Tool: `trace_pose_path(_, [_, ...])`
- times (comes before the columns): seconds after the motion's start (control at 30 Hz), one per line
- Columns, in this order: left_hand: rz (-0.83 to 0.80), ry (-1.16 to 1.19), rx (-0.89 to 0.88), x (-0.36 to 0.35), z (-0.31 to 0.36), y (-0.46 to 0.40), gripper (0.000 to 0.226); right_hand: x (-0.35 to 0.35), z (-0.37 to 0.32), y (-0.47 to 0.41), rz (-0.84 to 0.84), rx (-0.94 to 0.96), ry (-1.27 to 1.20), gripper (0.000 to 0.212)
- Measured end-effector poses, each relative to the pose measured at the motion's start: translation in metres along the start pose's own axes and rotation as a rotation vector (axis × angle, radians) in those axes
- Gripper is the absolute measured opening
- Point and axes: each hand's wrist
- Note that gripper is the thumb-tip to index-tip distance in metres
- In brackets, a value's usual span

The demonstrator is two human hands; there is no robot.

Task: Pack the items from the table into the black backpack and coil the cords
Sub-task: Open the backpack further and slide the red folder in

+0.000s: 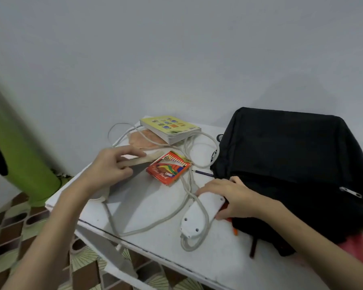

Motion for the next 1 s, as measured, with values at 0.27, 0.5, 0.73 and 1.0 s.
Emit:
trace_pose_path(0.27, [-0.528,-0.253,0.060,-0.052,-0.003,-0.002,0.046,0.028,0.015,0.080,-0.282,-0.418,0.211,0.137])
trace_pose_path(0.5, [-0.308,0.125,-0.193,-0.064,0.045,-0.025,0.029,0.067,0.047,0.113,0.594,-0.572,0.103,0.051])
trace_pose_path(0.73, [-0.269,0.267,-0.296,-0.104,0.076,-0.038,0.019,0.135,0.099,0.163,1.102,-0.763,-0.010,0.039])
trace_pose_path(1.0, [-0.388,0.245,-0.307,-0.148,0.082,-0.046,0.032,0.138,0.106,0.195,1.376,-0.835,-0.126,0.029])
Point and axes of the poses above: each hand's wrist, its own y-axis away from the middle knuckle, its own x-axis out of the back of the hand, z = x × y, and after that the axes turned 2 degrees about x, right-handed
